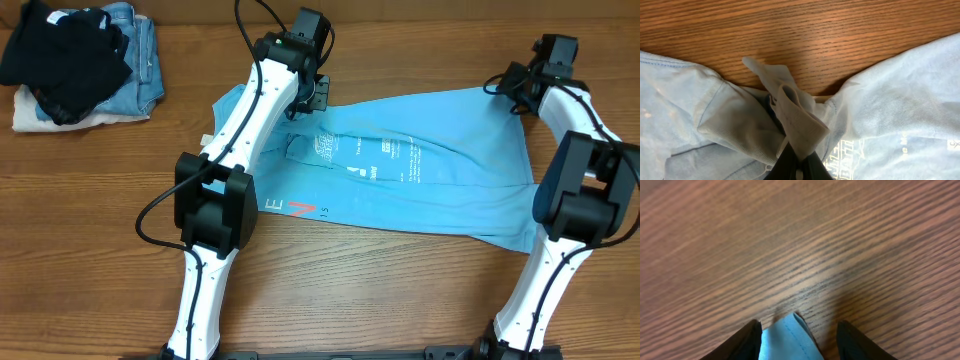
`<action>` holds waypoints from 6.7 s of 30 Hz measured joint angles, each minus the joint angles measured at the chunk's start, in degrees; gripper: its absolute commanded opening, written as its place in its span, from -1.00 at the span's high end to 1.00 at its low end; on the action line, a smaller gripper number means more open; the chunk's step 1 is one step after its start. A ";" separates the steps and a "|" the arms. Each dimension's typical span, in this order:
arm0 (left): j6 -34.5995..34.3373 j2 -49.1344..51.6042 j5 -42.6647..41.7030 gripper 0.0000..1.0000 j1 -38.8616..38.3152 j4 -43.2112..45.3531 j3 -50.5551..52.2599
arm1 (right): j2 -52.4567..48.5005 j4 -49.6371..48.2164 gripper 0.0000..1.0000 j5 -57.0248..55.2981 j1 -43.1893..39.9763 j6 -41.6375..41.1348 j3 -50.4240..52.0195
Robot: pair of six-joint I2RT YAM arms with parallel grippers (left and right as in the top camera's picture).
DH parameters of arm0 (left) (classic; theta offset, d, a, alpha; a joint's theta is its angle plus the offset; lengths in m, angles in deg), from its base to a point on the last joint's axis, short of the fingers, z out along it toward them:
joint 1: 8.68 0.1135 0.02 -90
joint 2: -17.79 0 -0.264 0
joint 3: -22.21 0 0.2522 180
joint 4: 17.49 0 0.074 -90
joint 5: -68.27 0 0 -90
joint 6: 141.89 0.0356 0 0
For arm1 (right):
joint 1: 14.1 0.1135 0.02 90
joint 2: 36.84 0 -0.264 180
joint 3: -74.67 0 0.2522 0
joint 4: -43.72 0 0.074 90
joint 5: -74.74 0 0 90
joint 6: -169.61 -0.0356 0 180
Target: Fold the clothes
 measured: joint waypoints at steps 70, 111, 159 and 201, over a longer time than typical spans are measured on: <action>-10.32 -5.46 11.74 0.92 2.86 -23.61 -1.18 | 3.34 67.69 0.92 -10.60 -3.10 -23.39 -31.82; -8.68 -5.46 11.39 0.82 10.25 -31.76 -1.18 | 22.67 75.41 0.92 -5.97 -3.32 -17.05 -16.31; -1.36 -5.53 8.79 -1.00 12.87 -31.89 4.85 | 23.56 65.09 -0.37 -7.65 -7.34 -18.18 0.09; 5.09 -5.57 -11.15 0.84 10.71 -10.16 15.04 | 23.56 42.84 0.62 4.52 2.60 -11.98 23.65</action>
